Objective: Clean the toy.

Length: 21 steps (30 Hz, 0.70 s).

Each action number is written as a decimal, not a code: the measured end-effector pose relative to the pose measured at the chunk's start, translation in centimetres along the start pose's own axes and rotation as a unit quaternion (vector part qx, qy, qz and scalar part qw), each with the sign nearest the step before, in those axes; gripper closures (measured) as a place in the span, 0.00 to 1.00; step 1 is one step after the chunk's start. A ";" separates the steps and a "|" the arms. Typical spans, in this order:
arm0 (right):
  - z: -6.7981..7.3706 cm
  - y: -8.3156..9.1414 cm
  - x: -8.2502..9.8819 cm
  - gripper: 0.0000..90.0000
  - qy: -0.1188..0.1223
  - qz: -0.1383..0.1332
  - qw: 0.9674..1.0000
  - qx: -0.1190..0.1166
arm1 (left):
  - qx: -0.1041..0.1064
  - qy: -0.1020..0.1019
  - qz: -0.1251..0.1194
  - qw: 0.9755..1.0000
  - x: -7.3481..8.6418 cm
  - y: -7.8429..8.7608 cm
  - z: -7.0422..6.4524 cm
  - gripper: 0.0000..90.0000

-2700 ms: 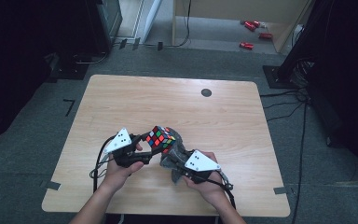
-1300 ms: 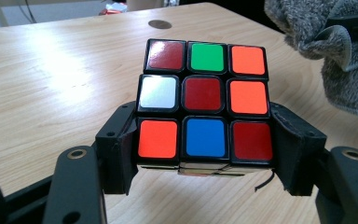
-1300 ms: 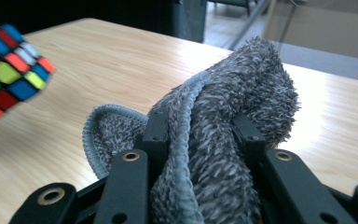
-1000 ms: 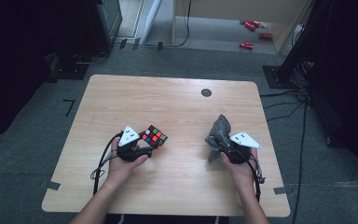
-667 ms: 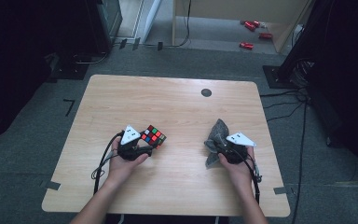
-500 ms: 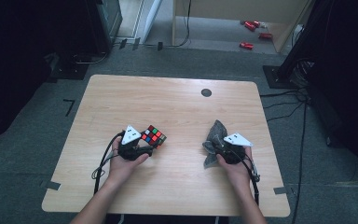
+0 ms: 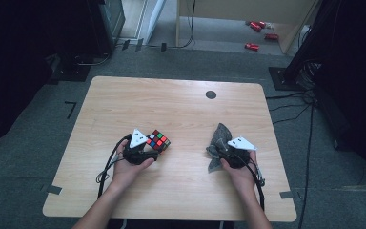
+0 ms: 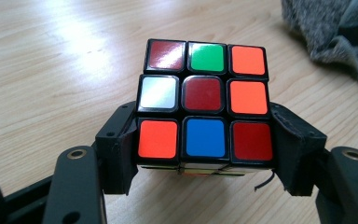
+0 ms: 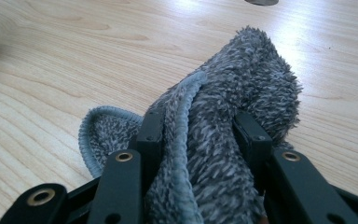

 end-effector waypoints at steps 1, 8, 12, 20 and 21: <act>0.0 0.0 0.0 0.68 -0.001 0.000 1.000 0.000 | -0.006 -0.005 0.007 1.000 0.1 -0.1 -0.1 0.39; 0.0 0.0 0.0 0.68 -0.001 0.000 1.000 0.000 | -0.007 -0.018 0.029 0.999 0.3 -0.6 -0.4 0.39; 0.0 0.0 0.0 0.68 0.000 0.000 1.000 0.000 | -0.001 -0.023 0.035 0.999 0.6 -1.1 -0.7 0.37; 0.0 0.0 0.1 0.68 0.000 -0.001 1.000 -0.002 | -0.002 -0.018 0.065 0.998 1.8 -1.8 -0.6 0.34; 0.0 0.0 0.1 0.68 0.001 -0.002 1.000 -0.002 | -0.001 -0.020 0.063 0.998 1.8 -1.8 -0.6 0.36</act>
Point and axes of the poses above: each handheld gripper's, and its own axes: y roughly backward along the jaws, x roughly out of its underside, z roughly to its left, the point moved 7 cm from there along -y, roughly forward along the jaws, and after that the axes turned 1 degree about y, right-handed, at the moved point
